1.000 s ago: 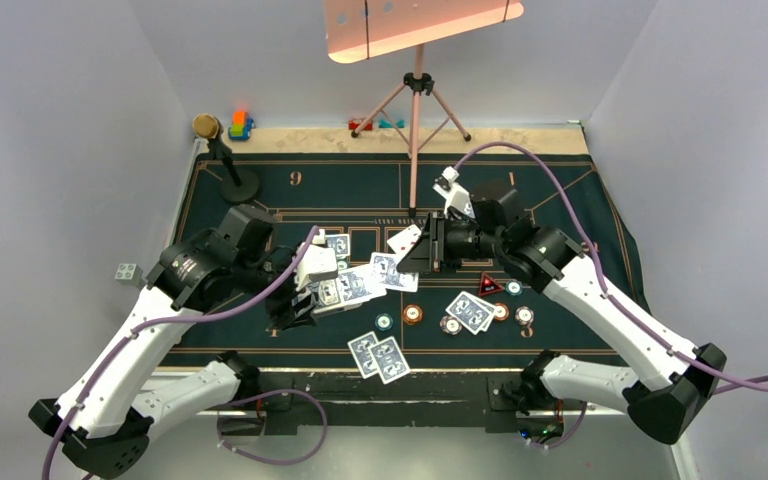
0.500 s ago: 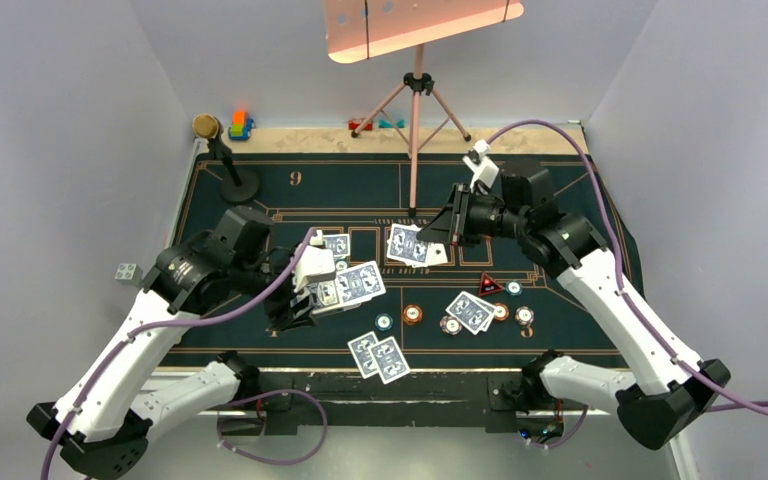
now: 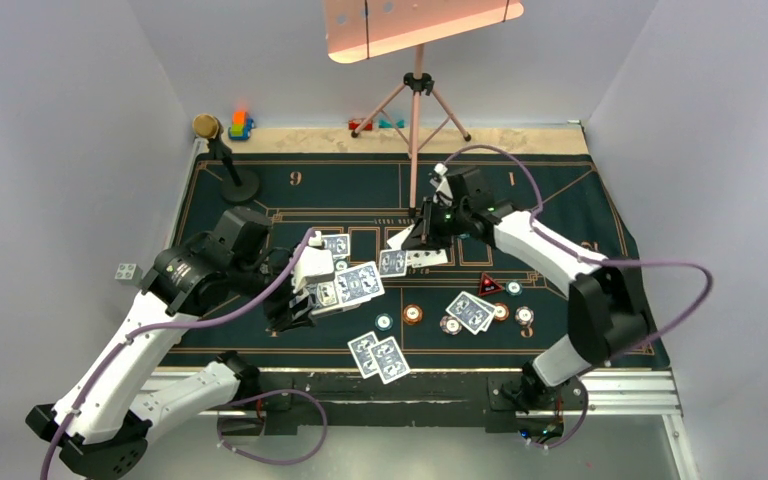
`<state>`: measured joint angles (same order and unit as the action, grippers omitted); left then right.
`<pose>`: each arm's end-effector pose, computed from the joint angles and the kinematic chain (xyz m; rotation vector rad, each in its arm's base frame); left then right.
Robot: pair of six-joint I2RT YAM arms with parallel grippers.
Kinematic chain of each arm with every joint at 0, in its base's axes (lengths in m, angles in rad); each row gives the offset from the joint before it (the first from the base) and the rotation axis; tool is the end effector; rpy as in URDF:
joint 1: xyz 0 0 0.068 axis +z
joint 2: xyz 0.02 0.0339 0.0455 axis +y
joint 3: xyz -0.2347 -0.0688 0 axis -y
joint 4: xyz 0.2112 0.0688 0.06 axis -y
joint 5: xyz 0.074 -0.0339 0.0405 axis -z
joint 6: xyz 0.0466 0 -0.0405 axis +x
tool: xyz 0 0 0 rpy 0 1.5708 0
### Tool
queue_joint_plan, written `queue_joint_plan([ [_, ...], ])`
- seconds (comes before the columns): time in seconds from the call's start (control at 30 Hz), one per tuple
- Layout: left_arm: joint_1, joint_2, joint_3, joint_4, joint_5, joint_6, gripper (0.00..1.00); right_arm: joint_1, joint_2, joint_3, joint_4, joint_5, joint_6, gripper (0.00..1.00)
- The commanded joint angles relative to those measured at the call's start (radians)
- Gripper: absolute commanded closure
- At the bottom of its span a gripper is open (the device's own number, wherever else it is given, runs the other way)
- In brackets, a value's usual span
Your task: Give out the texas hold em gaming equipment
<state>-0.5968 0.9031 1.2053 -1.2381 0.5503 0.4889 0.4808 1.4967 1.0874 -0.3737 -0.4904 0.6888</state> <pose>0.0904 -0.0909 0.3264 1.4566 1.9755 -0.7323 0.2575 0.1591 0.2374 0.0009 2.5357 1.1049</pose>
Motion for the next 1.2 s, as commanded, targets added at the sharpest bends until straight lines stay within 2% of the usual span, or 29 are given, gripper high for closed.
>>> queue_joint_plan([
  [0.0, -0.003, -0.014, 0.030, 0.016, 0.033, -0.013, 0.65, -0.003, 0.094, 0.019, 0.134, 0.056, -0.028, 1.00],
  [0.4, -0.002, -0.022, 0.025, 0.008, 0.037, -0.014, 0.65, -0.005, 0.205, -0.028, 0.173, 0.258, -0.048, 1.00],
  [0.47, -0.002, -0.022, 0.026, 0.004, 0.043, -0.013, 0.65, -0.004, 0.204, -0.039, 0.167, 0.283, -0.046, 0.89],
  [0.6, -0.002, -0.022, 0.028, -0.001, 0.038, -0.012, 0.65, -0.002, 0.200, -0.038, 0.112, 0.336, -0.046, 0.54],
  [0.73, -0.003, -0.021, 0.027, 0.003, 0.040, -0.013, 0.65, -0.002, 0.139, -0.055, 0.068, 0.382, -0.040, 0.34],
  [0.93, -0.002, -0.015, 0.023, 0.019, 0.045, -0.021, 0.65, -0.003, -0.042, -0.012, 0.011, 0.370, -0.042, 0.28],
  [1.07, -0.003, -0.015, 0.011, 0.029, 0.045, -0.025, 0.65, -0.001, -0.168, 0.015, 0.021, 0.204, -0.025, 0.17],
  [1.17, -0.003, -0.018, -0.005, 0.044, 0.043, -0.030, 0.65, 0.020, -0.237, 0.019, 0.044, 0.071, -0.005, 0.14],
])
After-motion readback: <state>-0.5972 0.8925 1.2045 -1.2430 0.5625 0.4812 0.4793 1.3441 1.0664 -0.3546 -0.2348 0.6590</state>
